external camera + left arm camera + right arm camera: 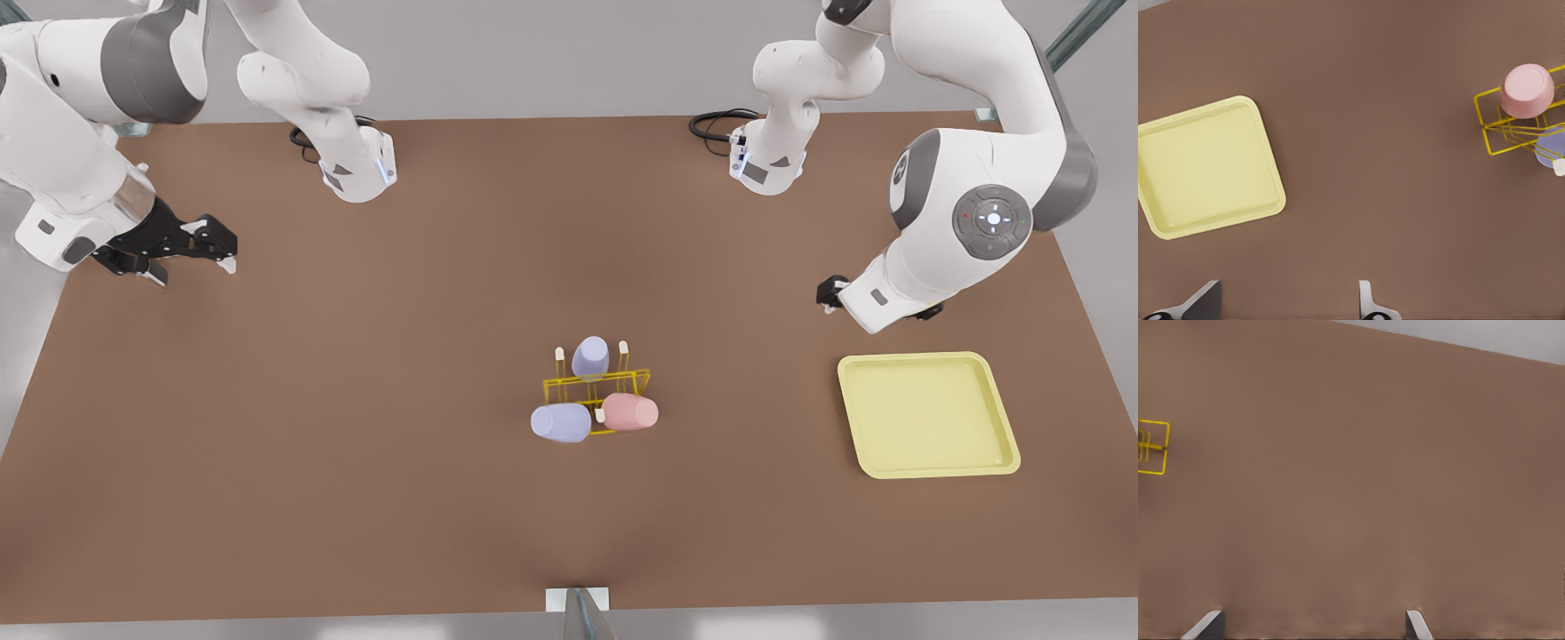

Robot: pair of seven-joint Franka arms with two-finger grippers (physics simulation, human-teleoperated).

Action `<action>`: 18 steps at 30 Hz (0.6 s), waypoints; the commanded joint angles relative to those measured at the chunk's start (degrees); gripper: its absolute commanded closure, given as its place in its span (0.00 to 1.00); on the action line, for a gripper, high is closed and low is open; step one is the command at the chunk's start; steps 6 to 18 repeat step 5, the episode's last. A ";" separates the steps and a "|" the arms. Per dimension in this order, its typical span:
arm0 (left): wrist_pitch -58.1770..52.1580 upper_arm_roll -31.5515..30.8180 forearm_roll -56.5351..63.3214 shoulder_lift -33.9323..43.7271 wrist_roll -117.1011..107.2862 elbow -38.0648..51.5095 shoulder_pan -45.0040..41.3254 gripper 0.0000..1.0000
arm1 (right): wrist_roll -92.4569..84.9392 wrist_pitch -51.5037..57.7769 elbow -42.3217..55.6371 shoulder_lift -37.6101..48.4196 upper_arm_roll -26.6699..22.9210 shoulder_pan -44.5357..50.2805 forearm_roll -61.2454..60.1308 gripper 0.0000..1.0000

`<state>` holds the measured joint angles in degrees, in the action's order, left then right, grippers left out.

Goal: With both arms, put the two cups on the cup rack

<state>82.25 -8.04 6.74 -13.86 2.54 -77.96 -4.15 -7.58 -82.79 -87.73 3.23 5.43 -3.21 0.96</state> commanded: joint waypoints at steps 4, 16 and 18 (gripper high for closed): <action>-0.07 -0.05 0.03 -0.02 10.82 0.00 0.02 0.00 | 5.38 4.75 -5.08 3.80 2.21 -0.13 1.15 0.00; -0.07 -0.05 0.12 -0.02 10.82 0.00 0.02 0.00 | 5.38 4.92 -4.99 3.63 2.21 -0.21 1.15 0.00; -0.07 -0.05 0.12 -0.02 10.82 0.00 0.02 0.00 | 5.38 4.92 -4.99 3.63 2.21 -0.21 1.15 0.00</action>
